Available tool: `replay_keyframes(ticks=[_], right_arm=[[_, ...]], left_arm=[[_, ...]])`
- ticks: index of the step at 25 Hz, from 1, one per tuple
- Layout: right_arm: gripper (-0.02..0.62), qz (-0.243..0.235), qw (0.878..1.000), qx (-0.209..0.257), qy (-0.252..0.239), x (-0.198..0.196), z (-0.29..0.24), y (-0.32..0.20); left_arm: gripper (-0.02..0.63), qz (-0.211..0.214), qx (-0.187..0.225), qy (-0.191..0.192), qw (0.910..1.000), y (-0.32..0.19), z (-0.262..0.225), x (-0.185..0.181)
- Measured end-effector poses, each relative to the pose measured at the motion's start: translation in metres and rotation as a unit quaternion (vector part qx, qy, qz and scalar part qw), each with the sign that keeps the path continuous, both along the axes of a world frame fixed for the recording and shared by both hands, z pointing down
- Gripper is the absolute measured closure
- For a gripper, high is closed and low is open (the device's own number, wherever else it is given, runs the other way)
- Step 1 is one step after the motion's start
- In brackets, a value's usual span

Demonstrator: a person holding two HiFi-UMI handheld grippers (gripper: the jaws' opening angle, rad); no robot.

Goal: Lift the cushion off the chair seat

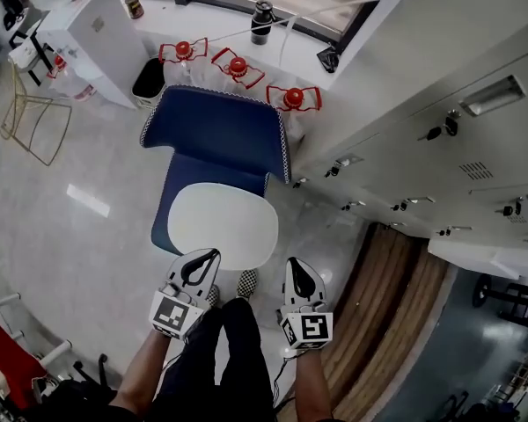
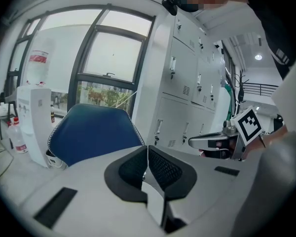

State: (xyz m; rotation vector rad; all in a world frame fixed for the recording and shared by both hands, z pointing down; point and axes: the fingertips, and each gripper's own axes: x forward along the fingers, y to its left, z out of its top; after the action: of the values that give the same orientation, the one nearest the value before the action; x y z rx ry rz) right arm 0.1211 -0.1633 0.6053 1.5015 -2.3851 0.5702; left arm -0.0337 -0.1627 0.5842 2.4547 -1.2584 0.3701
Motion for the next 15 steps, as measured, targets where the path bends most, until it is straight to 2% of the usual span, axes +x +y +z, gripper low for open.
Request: replay_keyframes(ticks=[8, 11, 15], right_arm=[[0.566, 0.003, 1.000, -0.024, -0.003, 0.002, 0.056, 0.007], [0.566, 0.002, 1.000, -0.030, -0.004, -0.001, 0.072, 0.009], [0.566, -0.001, 0.999, -0.037, 0.000, 0.001, 0.093, 0.012]], left_arm=[[0.584, -0.011, -0.020, 0.015, 0.9996, 0.011, 0.048, 0.002], [0.584, -0.002, -0.031, 0.006, 0.9995, 0.013, 0.065, 0.004], [0.584, -0.005, -0.026, 0.018, 0.9995, 0.012, 0.082, 0.007]])
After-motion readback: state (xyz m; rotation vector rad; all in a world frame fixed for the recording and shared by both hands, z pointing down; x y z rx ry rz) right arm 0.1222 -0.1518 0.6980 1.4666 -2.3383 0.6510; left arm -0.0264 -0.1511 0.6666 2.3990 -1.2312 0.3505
